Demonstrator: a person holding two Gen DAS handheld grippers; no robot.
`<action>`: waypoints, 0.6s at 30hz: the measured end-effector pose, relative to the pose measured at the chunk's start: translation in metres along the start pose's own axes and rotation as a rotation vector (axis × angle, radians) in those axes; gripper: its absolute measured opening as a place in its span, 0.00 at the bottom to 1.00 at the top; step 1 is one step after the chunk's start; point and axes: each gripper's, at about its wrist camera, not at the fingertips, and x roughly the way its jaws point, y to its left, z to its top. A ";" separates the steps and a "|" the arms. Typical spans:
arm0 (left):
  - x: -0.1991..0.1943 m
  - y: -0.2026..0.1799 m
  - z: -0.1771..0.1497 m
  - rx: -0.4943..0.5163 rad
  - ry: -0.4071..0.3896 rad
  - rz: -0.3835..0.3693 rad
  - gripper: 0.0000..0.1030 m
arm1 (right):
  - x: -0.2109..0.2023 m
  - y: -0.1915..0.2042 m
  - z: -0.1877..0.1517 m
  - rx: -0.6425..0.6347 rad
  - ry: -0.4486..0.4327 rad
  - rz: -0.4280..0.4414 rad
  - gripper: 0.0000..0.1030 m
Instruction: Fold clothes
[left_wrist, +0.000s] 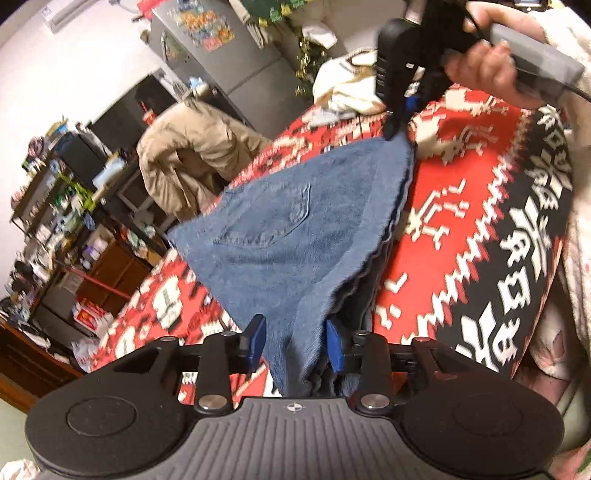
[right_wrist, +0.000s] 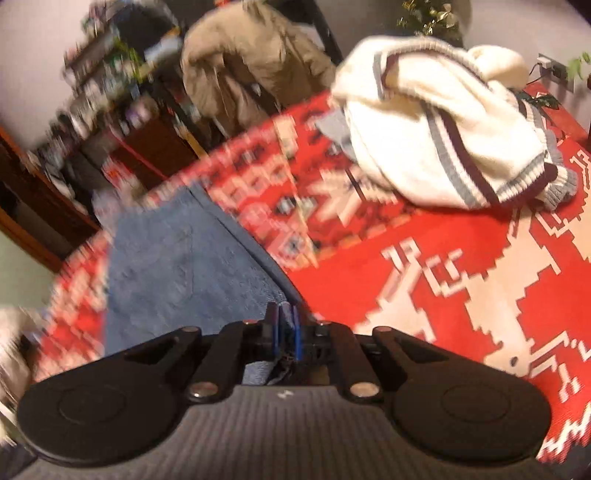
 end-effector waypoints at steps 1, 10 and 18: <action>0.001 0.003 -0.002 -0.018 0.013 -0.018 0.37 | 0.002 -0.003 -0.002 -0.001 -0.002 -0.008 0.15; 0.002 0.076 -0.014 -0.403 0.050 -0.218 0.44 | -0.020 -0.019 0.007 0.007 -0.041 -0.007 0.19; 0.000 0.162 -0.009 -0.725 -0.080 -0.360 0.43 | -0.030 0.013 0.058 -0.133 -0.082 0.044 0.24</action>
